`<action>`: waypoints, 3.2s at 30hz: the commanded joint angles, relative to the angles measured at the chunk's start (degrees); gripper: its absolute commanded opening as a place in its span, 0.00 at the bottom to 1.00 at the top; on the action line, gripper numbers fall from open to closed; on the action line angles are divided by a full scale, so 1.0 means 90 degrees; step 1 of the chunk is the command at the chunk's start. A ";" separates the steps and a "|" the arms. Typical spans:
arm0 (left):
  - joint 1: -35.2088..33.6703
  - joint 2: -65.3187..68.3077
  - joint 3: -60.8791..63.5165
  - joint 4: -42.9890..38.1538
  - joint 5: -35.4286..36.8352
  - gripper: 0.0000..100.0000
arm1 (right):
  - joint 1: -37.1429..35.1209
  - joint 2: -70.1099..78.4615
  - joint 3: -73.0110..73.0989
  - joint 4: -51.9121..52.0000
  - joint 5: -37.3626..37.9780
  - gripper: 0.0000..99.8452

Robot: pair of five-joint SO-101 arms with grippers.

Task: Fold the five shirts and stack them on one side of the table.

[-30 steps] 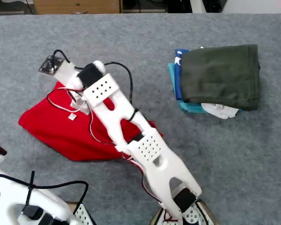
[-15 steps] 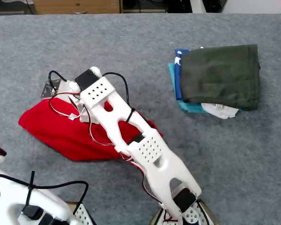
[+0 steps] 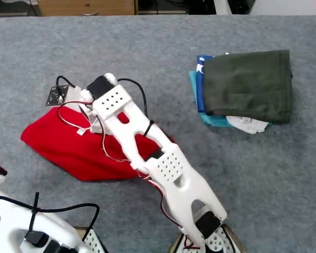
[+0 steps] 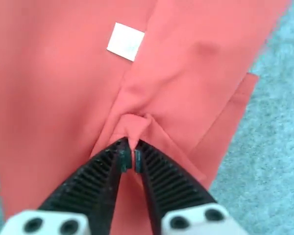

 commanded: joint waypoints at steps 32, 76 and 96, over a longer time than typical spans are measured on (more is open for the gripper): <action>0.3976 0.6764 -0.6681 0.2413 0.3292 0.24 | 0.2291 0.0063 -0.3570 0.0459 -0.1211 0.00; 0.5431 1.1053 -1.1790 0.1817 0.4952 0.24 | 0.3150 0.0620 -0.3560 -0.0449 -0.0908 0.00; 0.6759 1.2313 -1.3705 0.0254 0.5284 0.24 | 0.3101 0.0640 -0.3560 -0.0440 -0.0908 0.00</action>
